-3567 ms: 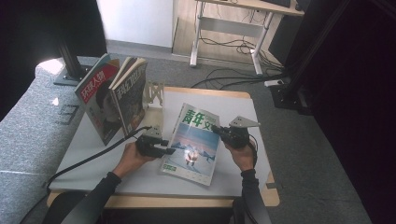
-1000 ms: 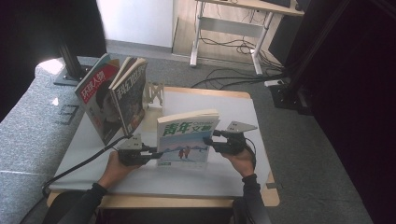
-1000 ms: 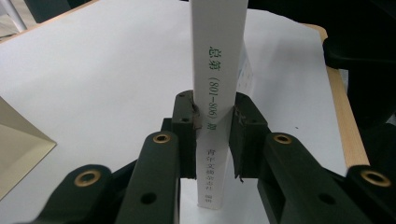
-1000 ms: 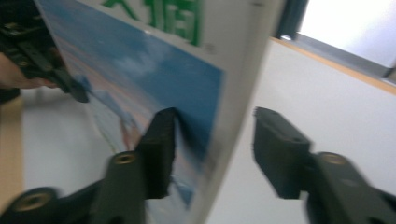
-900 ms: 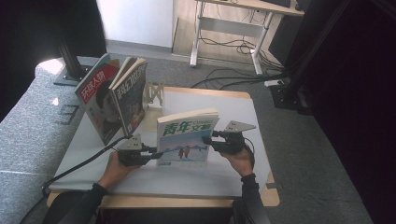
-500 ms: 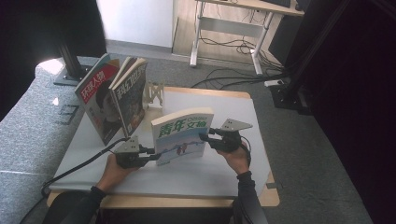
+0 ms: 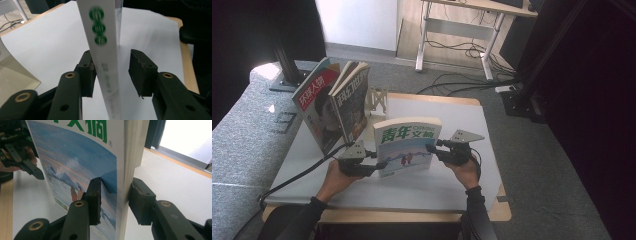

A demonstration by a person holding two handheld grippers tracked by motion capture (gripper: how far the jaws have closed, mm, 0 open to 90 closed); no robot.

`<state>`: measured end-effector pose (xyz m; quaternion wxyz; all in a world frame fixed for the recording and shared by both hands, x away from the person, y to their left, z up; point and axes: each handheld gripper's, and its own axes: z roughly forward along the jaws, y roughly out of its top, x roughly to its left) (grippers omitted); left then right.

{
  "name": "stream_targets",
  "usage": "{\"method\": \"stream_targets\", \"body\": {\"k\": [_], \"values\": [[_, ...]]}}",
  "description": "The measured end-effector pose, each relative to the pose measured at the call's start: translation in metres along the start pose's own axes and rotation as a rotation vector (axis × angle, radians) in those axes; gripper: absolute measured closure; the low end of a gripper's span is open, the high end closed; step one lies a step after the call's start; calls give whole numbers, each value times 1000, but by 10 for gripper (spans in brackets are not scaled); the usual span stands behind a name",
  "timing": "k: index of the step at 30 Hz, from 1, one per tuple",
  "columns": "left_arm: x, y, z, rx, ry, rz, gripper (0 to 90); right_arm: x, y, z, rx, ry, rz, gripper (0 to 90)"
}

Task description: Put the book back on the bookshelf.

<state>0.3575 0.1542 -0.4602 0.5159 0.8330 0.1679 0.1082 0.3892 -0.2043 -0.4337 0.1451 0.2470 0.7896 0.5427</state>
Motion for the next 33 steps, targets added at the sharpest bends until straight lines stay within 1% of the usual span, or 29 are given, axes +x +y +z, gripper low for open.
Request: {"method": "stream_targets", "body": {"k": [3,6,9,11,12,14,16,18,21,24,25,27,30,32,33], "values": [[2,11,-1,-1,-7,-5,545,0,0,0,-2,1,2,609],[4,23,-3,7,-18,-23,544,0,-1,0,-4,0,1,606],[6,34,-6,-2,-22,-22,539,0,-1,0,-5,2,2,602],[7,42,-8,-9,-29,-19,519,0,-1,0,-5,2,1,600],[8,47,-8,-8,-30,-22,505,0,-1,0,-5,1,1,599],[7,55,-9,-2,-20,-11,494,0,-1,0,-5,0,1,598],[8,61,-10,1,-24,-20,478,1,-1,0,-6,-2,0,595],[9,66,-11,-4,-30,-35,477,0,-1,0,-6,-3,0,595],[11,70,-12,2,-24,-40,477,1,-1,1,-6,-3,-1,592],[12,75,-13,0,-2,-31,487,0,-1,1,-7,-4,-1,587],[13,77,-14,-9,1,-32,489,0,-1,1,-8,-5,0,586],[14,83,-17,-24,-9,-47,504,0,0,2,-7,-7,0,586],[15,91,-18,-20,-1,-53,514,1,0,2,-6,-8,0,585],[15,96,-19,-20,-5,-61,524,1,0,2,-5,-8,-1,585],[15,98,-20,-14,-5,-64,542,1,0,2,-4,-9,-1,584]]}}
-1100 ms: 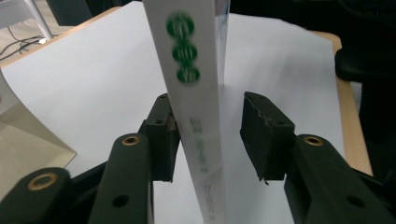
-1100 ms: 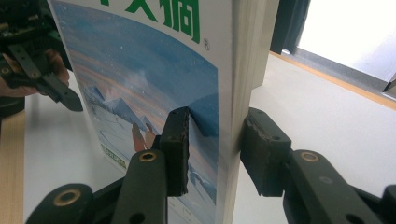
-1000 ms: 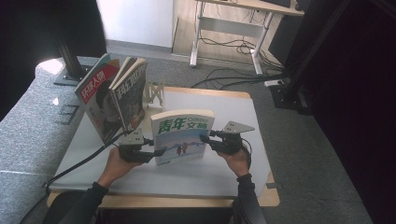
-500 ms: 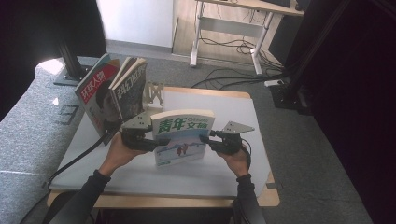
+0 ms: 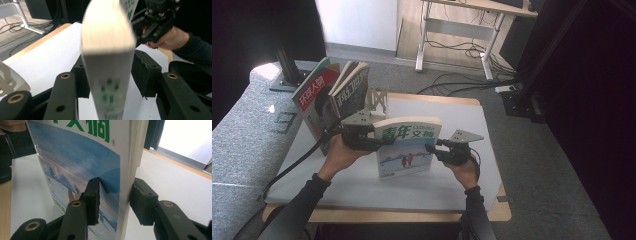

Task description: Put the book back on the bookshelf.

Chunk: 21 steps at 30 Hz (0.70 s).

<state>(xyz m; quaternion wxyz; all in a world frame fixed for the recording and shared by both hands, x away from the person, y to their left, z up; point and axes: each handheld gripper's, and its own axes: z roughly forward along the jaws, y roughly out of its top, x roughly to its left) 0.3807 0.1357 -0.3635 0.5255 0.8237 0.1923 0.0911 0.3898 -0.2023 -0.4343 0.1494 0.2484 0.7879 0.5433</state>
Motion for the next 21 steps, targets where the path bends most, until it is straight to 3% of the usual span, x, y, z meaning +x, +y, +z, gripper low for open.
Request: {"method": "stream_targets", "body": {"k": [4,8,16,21], "values": [[-2,6,0,46,48,40,625,0,0,0,1,-3,-3,581],[-2,7,-1,61,44,43,710,0,1,1,1,-8,-5,568],[-4,7,-1,59,16,57,729,1,2,1,14,-22,-17,451],[-4,8,-1,70,50,63,726,-6,-1,-14,2,-75,14,378]]}}
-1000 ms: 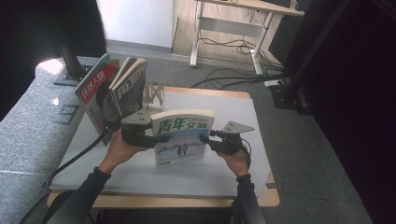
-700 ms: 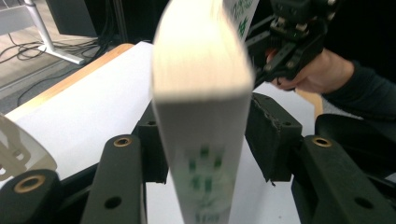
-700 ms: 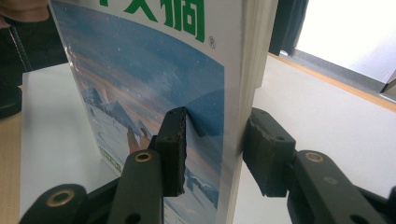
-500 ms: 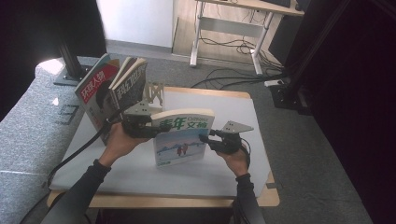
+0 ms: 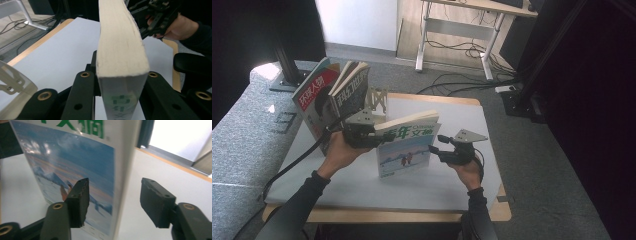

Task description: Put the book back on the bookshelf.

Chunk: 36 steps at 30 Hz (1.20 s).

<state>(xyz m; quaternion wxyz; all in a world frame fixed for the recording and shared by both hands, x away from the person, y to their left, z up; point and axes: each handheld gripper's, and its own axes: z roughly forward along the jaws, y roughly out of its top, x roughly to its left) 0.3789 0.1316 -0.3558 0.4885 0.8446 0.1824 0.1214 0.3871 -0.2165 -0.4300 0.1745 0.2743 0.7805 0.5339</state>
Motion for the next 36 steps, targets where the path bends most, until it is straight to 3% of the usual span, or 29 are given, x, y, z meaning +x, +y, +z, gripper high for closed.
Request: {"method": "stream_targets", "body": {"k": [3,8,14,18,22,31,36], "values": [[1,0,1,2,11,-7,723,-10,-5,-10,8,-72,39,341],[0,0,0,0,0,-8,727,-28,-18,-13,102,-178,138,249],[-1,0,0,-3,-12,-6,730,-39,-41,0,207,-237,155,139],[-2,0,0,-6,-26,0,731,-43,-54,9,253,-268,165,111],[-4,-1,0,-12,-31,9,731,-47,-69,18,307,-289,182,5],[-4,-2,0,-22,-33,-21,734,-55,-96,26,384,-300,209,0],[-5,-2,1,-30,-4,-30,737,-58,-102,26,375,-305,208,0]]}}
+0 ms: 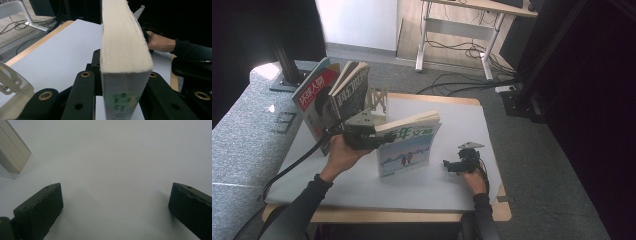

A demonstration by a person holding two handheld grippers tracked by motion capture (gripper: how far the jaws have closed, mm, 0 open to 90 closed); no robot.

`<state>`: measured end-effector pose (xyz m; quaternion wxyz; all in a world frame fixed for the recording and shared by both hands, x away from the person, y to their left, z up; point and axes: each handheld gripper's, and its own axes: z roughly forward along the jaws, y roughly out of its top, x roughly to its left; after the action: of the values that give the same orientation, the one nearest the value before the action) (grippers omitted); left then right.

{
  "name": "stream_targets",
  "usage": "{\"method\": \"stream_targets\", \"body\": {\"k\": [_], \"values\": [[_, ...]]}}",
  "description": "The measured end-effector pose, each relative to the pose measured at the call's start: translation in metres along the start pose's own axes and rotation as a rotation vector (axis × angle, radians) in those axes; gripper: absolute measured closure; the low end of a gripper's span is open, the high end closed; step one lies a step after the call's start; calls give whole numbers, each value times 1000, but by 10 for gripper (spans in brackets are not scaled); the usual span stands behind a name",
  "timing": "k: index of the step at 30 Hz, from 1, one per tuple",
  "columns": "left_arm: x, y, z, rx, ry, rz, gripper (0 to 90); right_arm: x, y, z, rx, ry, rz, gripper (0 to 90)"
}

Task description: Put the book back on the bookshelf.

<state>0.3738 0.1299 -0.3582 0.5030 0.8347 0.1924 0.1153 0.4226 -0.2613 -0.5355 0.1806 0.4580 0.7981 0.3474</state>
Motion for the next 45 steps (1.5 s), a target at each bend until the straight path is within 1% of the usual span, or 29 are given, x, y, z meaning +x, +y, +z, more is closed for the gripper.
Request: {"method": "stream_targets", "body": {"k": [3,4,6,9,11,14,16,21,27,30,35,36,37,45], "values": [[0,0,2,-10,20,-8,738,2,0,1,9,-10,-19,0],[0,0,2,-15,22,-13,738,2,0,1,9,-11,-18,0],[2,1,3,-25,22,-27,739,2,0,1,8,-11,-18,0],[7,3,3,-28,10,-51,740,2,0,1,7,-12,-18,0],[9,6,2,-29,7,-54,741,2,0,1,7,-11,-18,0],[9,9,-1,-38,20,-60,741,2,0,1,7,-11,-18,0],[10,10,-3,-35,28,-67,742,2,0,1,7,-11,-18,0],[12,15,-12,-24,44,-82,743,1,-1,1,6,-12,-19,0],[14,20,-22,-12,60,-80,743,1,-1,1,6,-12,-19,0],[16,22,-28,-8,66,-85,743,1,-1,1,6,-12,-19,0],[19,24,-38,-12,94,-90,743,1,-1,1,6,-12,-19,0],[19,24,-38,-12,94,-90,743,1,-1,1,6,-12,-19,0],[21,24,-42,-13,108,-97,743,1,-1,1,6,-12,-19,0],[29,29,-62,-36,145,-126,742,1,-1,1,5,-12,-18,0]]}}
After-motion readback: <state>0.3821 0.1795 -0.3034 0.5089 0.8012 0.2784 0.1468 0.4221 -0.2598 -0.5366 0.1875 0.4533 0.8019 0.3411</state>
